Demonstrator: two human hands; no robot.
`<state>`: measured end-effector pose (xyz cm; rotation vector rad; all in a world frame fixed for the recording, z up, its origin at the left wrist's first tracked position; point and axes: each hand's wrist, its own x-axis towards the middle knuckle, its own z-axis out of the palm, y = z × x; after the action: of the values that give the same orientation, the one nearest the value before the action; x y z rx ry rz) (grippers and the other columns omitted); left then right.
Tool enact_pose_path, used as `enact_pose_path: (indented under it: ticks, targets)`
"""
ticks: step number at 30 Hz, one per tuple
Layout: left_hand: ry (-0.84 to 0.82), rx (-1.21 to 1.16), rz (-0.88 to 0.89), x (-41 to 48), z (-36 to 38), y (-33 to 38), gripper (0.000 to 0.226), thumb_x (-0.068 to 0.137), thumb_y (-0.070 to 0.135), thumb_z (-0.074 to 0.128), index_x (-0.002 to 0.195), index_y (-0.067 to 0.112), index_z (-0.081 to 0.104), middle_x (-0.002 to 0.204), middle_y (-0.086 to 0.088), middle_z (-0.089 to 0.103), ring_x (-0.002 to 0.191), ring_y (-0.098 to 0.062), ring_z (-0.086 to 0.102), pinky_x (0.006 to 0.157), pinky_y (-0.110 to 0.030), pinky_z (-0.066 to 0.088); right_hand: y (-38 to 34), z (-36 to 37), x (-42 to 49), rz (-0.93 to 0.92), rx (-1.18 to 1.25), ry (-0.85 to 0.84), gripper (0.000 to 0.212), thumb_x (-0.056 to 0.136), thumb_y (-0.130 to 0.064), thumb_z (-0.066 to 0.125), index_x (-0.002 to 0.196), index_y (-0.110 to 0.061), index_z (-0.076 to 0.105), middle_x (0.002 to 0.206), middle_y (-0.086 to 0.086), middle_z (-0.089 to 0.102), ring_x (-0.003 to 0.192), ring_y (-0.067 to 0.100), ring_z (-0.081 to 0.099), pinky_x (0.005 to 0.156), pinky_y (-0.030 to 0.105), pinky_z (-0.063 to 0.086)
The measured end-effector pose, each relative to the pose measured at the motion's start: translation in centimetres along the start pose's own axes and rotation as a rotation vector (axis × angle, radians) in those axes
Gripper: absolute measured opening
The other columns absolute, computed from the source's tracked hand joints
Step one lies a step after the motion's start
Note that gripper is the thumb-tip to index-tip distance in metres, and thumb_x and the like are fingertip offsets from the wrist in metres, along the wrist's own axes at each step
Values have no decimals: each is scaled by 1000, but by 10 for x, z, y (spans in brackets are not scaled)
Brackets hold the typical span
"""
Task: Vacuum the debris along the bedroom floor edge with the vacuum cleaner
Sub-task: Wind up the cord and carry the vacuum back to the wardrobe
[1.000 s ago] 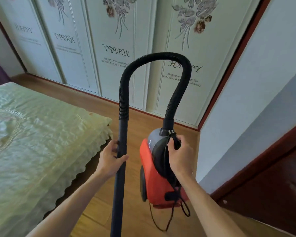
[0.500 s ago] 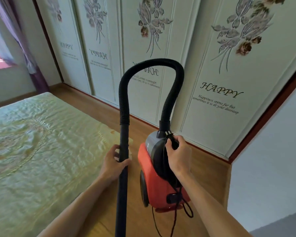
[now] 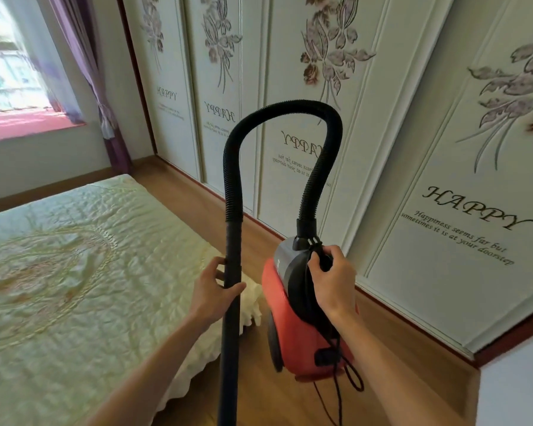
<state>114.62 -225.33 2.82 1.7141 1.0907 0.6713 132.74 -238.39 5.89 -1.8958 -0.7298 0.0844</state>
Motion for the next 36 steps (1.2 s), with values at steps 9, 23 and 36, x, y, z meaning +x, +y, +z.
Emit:
enact_pose_path:
  ticks: [9, 23, 36]
  targets:
    - [-14, -11, 20, 129, 4, 6, 46, 79, 17, 81, 114, 28, 54, 93, -2, 66, 77, -22, 71, 72, -45, 62, -7, 68, 102, 9, -18, 7, 9, 97, -22, 61, 97, -14, 62, 78, -16, 63, 69, -3, 61, 57, 9, 46]
    - [-63, -2, 74, 288, 32, 33, 46, 80, 17, 80, 117, 24, 53, 94, -2, 65, 72, -12, 68, 51, -18, 53, -2, 136, 238, 19, 6, 33, 10, 96, -19, 63, 105, -14, 62, 89, -10, 64, 80, 2, 62, 63, 5, 47]
    - [72, -82, 14, 446, 116, 38, 43, 75, 19, 84, 106, 31, 56, 91, -5, 68, 77, -22, 71, 65, -41, 63, 45, 177, 408, -39, 16, -118, 12, 97, -22, 62, 107, -16, 63, 86, -11, 65, 76, -4, 63, 63, 4, 48]
